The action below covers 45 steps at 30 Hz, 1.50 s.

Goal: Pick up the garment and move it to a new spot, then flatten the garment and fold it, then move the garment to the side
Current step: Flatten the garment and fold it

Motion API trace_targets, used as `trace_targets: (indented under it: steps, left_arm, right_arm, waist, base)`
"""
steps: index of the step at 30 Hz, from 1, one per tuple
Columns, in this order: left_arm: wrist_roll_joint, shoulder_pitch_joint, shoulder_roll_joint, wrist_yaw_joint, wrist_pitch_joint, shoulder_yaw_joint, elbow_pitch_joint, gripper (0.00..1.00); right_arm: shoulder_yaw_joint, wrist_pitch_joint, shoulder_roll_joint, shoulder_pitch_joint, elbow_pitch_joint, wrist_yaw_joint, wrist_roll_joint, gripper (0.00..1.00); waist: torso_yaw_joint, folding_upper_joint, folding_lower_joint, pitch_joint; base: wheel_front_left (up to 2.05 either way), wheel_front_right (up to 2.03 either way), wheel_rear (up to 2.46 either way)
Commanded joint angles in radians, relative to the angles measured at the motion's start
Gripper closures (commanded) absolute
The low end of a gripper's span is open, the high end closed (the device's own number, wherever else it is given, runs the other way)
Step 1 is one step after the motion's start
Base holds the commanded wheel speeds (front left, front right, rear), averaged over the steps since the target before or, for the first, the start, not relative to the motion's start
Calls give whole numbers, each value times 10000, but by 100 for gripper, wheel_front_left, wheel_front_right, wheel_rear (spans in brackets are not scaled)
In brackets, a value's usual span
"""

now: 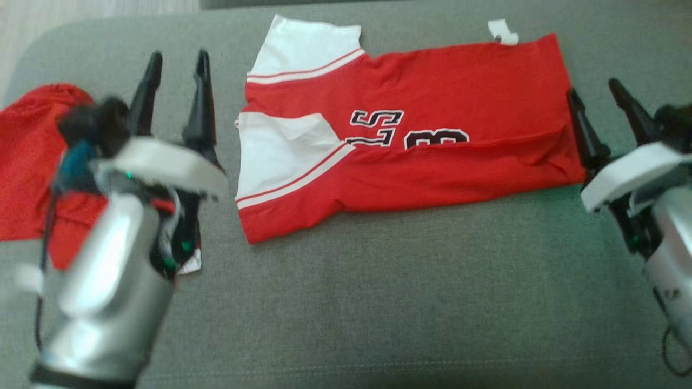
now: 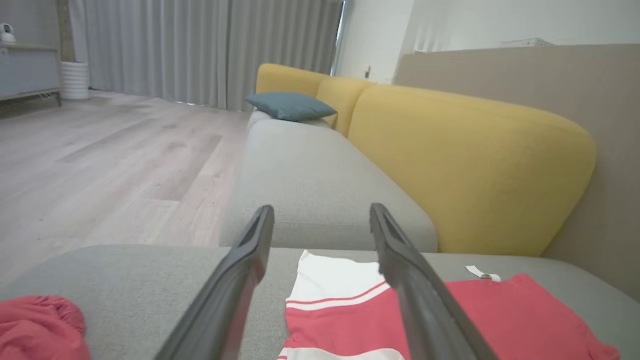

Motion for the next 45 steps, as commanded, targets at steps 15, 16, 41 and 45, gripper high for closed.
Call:
trace_targets:
  steps: [15, 16, 41, 45]
  left_arm:
    - [2857, 3680, -1849, -385, -119, 1837, -1023, 0]
    - [2924, 3675, -1887, -425, -119, 1872, -869, 0]
    - [3618, 828, -1846, -477, 843, 1584, 5442, 0]
    - [3628, 596, -1896, -809, 858, 1342, 5797, 100]
  right_arm:
    - [-4217, -419, 2730, 3789, -3311, 65, -4676, 0]
    - [-4311, -419, 2822, 3866, -3433, 65, -4784, 0]
    - [-4849, -42, 3007, 3978, -5141, 65, -5055, 0]
    - [-5043, 1, 3062, 3948, -5103, 65, -5118, 0]
  waist:
    - [-277, -1, 0, -620]
    - [-283, -1, 0, -595]
    - [-992, -1, 0, 555]
    - [-1022, -1, 0, 589]
  base:
    - [0, 0, 0]
    - [0, 0, 0]
    - [0, 0, 0]
    - [0, 0, 0]
